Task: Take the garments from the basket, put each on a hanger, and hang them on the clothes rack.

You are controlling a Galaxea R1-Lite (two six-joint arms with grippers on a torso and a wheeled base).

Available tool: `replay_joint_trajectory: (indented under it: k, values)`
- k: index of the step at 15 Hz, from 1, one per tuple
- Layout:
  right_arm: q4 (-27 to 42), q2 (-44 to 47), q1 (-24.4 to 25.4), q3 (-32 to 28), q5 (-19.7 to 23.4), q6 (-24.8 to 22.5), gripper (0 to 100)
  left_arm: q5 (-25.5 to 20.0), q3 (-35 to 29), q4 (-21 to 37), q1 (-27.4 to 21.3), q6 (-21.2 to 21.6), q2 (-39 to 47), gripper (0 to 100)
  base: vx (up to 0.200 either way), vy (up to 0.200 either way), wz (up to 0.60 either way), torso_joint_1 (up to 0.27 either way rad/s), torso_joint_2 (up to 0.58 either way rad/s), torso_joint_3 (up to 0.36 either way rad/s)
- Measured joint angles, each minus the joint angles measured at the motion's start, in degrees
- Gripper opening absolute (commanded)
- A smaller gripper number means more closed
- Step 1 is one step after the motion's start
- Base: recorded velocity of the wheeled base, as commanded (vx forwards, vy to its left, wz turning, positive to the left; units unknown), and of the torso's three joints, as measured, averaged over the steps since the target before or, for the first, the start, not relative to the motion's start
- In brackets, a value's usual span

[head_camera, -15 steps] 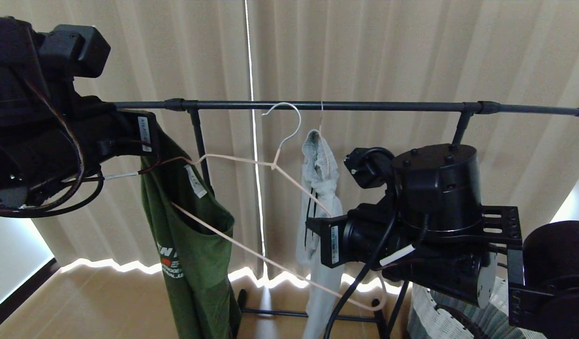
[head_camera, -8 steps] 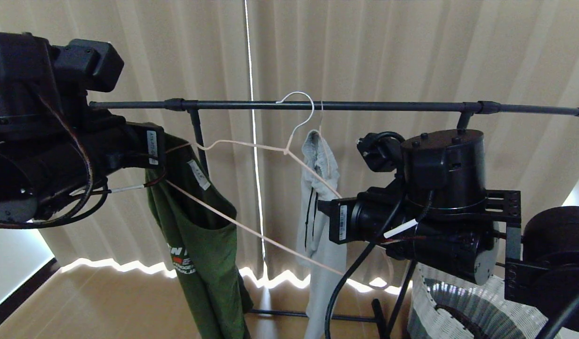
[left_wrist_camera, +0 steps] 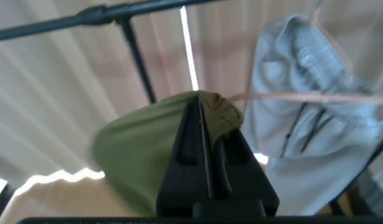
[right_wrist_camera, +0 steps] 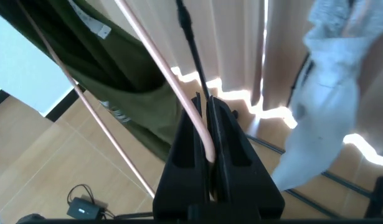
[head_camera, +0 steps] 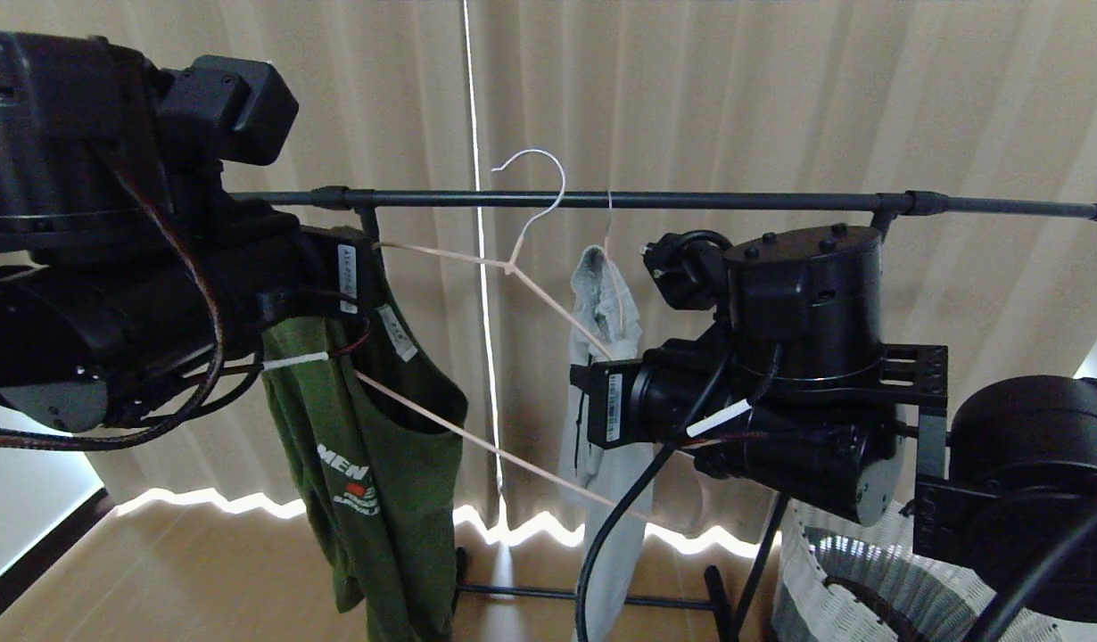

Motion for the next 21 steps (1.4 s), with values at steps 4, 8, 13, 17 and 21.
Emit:
replay_joint_trajectory:
  k: [4,8,13,17,21]
  values:
    - [0.0,2.8,0.7,-2.9,0.0,0.0,0,-0.6,-2.7,-0.1,-3.5,-1.2,0.9,0,0.000,0.000,0.00,0.000,0.00,0.000]
    - [0.1,4.7,0.7,-5.0,0.0,-0.2,0,-4.2,-3.2,-0.1,-5.5,-1.1,1.1,0,0.000,0.000,0.00,0.000,0.00,0.000]
    - [0.1,4.3,0.6,-5.1,0.0,-0.1,0,-12.5,-0.5,0.1,-5.6,-1.1,1.0,0,0.000,0.000,0.00,0.000,0.00,0.000]
    - [0.1,2.5,0.5,-4.9,-0.1,-0.3,0,-12.7,2.6,0.0,-5.5,-0.9,0.7,0,0.000,0.000,0.00,0.000,0.00,0.000]
    - [0.0,0.8,0.5,-3.8,-0.2,-1.3,0,-12.7,3.4,-0.5,-5.5,-0.4,0.4,100,0.000,0.000,0.00,0.000,0.00,0.000]
